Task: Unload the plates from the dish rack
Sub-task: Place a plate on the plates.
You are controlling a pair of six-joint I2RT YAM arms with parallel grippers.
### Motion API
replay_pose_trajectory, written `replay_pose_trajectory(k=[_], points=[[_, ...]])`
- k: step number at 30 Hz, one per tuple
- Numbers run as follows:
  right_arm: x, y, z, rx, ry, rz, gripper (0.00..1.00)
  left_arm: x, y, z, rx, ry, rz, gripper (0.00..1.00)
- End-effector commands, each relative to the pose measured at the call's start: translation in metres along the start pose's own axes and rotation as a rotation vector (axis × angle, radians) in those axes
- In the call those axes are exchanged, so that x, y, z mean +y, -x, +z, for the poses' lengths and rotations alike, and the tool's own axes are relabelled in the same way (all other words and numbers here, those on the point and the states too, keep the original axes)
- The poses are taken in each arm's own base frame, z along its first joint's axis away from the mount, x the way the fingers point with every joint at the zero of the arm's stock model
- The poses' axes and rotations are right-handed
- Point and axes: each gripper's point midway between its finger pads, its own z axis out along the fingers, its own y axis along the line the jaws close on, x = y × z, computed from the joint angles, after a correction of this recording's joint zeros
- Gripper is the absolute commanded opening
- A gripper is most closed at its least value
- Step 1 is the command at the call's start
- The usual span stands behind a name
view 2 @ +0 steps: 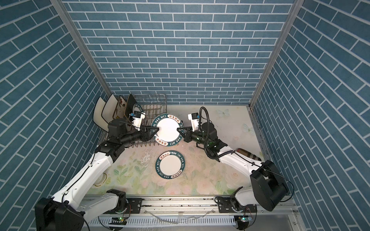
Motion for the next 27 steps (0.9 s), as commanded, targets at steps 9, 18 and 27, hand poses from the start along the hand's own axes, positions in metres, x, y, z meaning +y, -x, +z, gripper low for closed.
replay_pose_trajectory(k=[9, 18, 27], points=[[-0.039, -0.054, -0.025, 0.062, -0.165, 0.366, 0.00, 0.033, 0.034, -0.042, -0.041, 0.359, 0.277, 0.61], [-0.040, -0.120, -0.038, 0.267, -0.205, 0.480, 0.00, 0.043, 0.030, -0.044, -0.029, 0.407, 0.291, 0.62], [-0.045, -0.164, -0.034, 0.427, -0.207, 0.568, 0.00, 0.040, 0.027, -0.049, -0.039, 0.409, 0.294, 0.62]])
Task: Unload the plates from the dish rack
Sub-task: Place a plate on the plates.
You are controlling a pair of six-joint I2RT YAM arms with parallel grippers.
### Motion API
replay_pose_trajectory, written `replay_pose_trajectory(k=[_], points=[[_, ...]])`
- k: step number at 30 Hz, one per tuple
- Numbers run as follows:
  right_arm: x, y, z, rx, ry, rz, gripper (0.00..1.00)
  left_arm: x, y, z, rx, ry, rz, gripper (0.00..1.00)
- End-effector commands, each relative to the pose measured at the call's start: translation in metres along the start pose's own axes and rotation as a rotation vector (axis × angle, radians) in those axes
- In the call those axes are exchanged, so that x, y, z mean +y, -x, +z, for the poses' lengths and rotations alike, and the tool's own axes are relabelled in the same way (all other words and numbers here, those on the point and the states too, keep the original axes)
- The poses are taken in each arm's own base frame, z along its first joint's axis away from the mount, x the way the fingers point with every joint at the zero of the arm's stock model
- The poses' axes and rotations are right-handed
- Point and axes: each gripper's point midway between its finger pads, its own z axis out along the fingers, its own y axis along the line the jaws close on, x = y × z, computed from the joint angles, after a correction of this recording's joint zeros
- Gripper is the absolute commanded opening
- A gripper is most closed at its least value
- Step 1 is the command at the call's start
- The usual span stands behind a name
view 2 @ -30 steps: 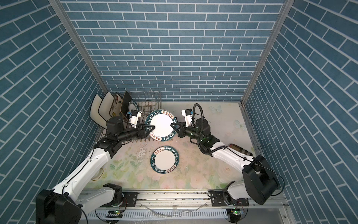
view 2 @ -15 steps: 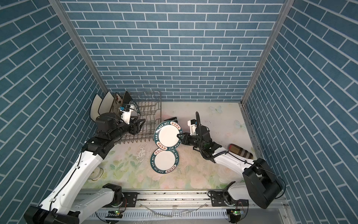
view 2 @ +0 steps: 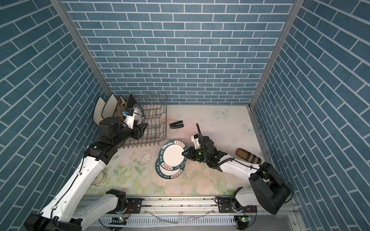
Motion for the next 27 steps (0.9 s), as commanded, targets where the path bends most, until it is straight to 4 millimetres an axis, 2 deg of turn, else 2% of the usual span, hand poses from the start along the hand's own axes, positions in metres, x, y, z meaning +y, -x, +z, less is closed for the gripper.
replay_pose_trajectory(k=[1, 12, 27], points=[[-0.002, -0.015, 0.008, 0.077, 0.021, 0.058, 0.00, 0.001, -0.006, -0.005, 0.005, 0.010, 0.014, 0.62], [-0.012, -0.026, 0.031, 0.150, 0.015, 0.075, 0.00, 0.001, -0.009, -0.004, 0.017, 0.009, 0.013, 0.62], [-0.020, -0.034, 0.043, 0.202, 0.006, 0.091, 0.00, 0.001, -0.010, -0.003, 0.025, 0.010, 0.013, 0.63]])
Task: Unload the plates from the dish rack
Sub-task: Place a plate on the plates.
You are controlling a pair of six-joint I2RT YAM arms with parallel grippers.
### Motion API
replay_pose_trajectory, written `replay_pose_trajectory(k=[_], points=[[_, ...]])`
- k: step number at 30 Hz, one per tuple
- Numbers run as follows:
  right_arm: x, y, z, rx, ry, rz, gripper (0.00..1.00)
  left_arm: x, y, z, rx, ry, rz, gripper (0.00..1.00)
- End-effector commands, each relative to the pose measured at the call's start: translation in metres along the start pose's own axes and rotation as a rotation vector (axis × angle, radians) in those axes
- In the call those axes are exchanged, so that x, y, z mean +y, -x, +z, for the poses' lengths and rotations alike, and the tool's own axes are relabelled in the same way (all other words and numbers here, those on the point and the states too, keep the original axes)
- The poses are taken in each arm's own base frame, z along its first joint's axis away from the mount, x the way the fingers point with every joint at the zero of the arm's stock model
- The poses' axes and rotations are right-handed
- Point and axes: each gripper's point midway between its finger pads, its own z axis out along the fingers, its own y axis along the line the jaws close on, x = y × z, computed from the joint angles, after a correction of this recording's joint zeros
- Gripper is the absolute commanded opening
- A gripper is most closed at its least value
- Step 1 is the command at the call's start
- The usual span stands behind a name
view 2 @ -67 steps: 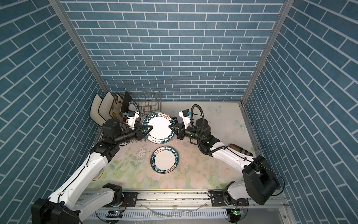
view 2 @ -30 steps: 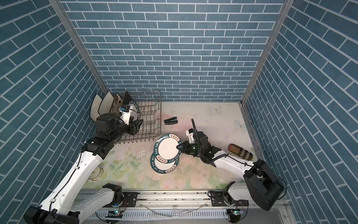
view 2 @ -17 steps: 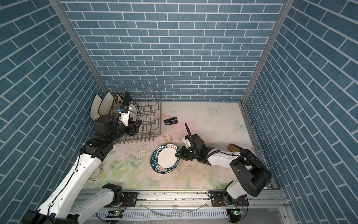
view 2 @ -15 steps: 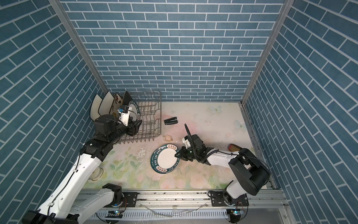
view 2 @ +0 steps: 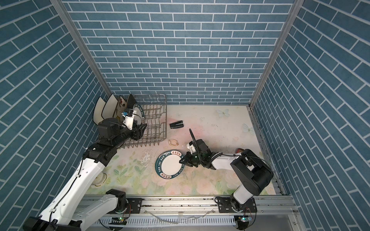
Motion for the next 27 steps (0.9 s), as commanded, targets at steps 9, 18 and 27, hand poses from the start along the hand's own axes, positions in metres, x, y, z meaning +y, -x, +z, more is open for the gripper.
replay_pose_trajectory(k=[9, 18, 27], points=[[0.012, -0.001, -0.001, 0.042, -0.021, -0.031, 0.06, 0.000, -0.010, 0.000, 0.032, 0.003, 0.008, 0.63], [0.012, -0.008, -0.010, 0.083, -0.079, -0.046, 0.12, -0.001, -0.009, -0.004, 0.025, -0.002, 0.007, 0.63], [0.012, -0.009, -0.015, 0.105, -0.125, -0.059, 0.23, -0.003, -0.007, -0.008, 0.015, -0.008, 0.003, 0.63]])
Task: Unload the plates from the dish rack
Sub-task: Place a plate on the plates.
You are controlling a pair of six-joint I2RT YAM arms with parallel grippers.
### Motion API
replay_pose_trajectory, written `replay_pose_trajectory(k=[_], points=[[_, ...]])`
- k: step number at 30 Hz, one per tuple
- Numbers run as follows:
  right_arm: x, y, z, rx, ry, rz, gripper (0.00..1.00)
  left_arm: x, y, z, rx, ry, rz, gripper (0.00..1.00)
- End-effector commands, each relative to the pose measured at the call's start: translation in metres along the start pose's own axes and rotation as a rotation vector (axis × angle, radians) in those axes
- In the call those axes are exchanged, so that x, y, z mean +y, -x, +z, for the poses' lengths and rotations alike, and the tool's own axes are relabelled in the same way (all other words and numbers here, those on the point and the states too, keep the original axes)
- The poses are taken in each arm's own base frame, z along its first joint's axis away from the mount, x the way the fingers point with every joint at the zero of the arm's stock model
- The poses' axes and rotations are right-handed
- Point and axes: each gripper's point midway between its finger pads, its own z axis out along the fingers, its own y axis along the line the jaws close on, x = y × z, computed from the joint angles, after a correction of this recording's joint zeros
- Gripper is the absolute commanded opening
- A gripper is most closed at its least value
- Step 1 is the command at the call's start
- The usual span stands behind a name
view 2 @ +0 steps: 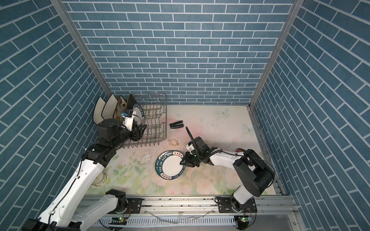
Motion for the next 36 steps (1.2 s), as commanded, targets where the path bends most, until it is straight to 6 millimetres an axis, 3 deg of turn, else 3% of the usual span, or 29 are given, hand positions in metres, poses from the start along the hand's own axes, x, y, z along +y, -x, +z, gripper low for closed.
replay_pose_trajectory(k=[1, 23, 36], points=[[0.015, 0.001, -0.010, 0.002, -0.002, -0.059, 0.24, -0.002, -0.004, -0.004, 0.007, -0.007, 0.005, 0.63], [0.008, -0.005, -0.019, 0.057, -0.092, -0.054, 0.24, -0.003, -0.002, -0.010, -0.010, -0.008, 0.006, 0.63], [0.010, -0.001, -0.019, 0.075, -0.105, -0.062, 0.06, -0.003, -0.003, -0.012, -0.011, -0.006, 0.007, 0.63]])
